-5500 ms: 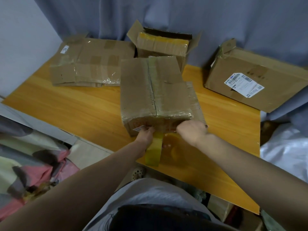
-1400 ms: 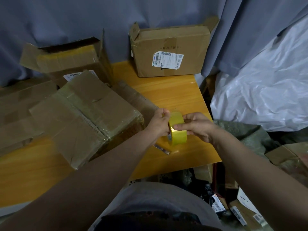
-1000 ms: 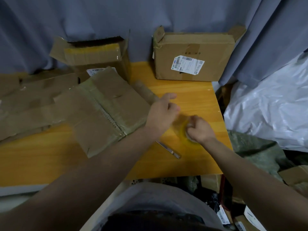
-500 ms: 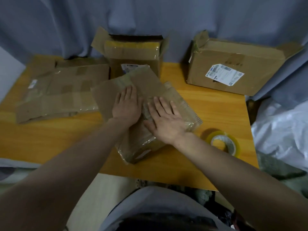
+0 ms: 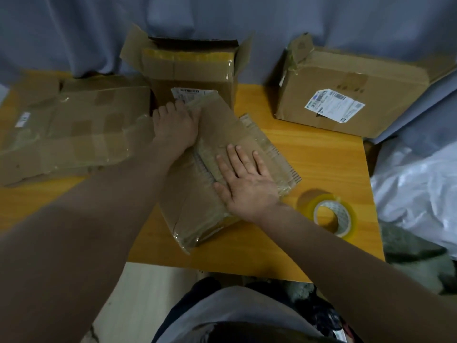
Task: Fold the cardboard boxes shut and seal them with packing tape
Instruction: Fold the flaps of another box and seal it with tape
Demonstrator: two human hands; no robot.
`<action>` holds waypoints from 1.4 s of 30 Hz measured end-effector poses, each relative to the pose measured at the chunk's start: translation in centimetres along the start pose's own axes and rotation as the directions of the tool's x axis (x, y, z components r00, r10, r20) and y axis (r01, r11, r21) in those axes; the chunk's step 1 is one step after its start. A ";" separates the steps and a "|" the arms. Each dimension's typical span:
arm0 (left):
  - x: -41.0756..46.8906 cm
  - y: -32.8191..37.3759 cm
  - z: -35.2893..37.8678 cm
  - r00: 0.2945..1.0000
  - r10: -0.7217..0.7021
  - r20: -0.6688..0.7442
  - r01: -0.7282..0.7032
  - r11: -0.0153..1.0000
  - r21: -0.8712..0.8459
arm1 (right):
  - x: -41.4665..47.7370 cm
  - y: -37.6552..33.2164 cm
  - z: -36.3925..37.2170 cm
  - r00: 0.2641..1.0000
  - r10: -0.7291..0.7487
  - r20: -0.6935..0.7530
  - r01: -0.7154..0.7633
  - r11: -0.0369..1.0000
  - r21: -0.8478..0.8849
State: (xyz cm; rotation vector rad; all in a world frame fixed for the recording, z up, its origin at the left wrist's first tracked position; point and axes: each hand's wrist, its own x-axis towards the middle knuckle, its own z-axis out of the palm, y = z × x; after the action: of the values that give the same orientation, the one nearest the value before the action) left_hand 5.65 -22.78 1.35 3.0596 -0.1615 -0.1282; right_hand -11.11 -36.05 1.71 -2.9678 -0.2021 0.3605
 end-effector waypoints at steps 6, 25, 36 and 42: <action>-7.2 0.8 1.2 0.974 0.170 0.151 -0.171 0.985 -0.009 | 0.3 -0.2 0.8 0.994 0.015 -0.111 -0.018 0.999 -0.032; -18.9 2.5 0.1 0.925 0.264 0.274 -0.285 0.958 0.038 | -1.4 3.6 -0.1 0.973 -0.040 -0.228 0.033 0.999 -0.032; -19.6 5.9 1.7 0.971 0.182 0.157 -0.207 0.966 0.157 | -1.4 3.6 0.2 0.980 0.027 -0.199 -0.027 1.000 0.006; -19.2 3.6 0.9 0.846 0.493 0.204 -0.518 0.851 0.091 | -1.2 4.1 0.1 0.976 0.004 -0.219 -0.001 1.000 0.014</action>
State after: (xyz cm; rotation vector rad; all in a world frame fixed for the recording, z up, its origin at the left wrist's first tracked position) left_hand -13.82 -24.29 2.22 3.0091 -1.0234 -0.3611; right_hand -11.81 -40.28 1.27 -2.9642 -0.1698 0.0331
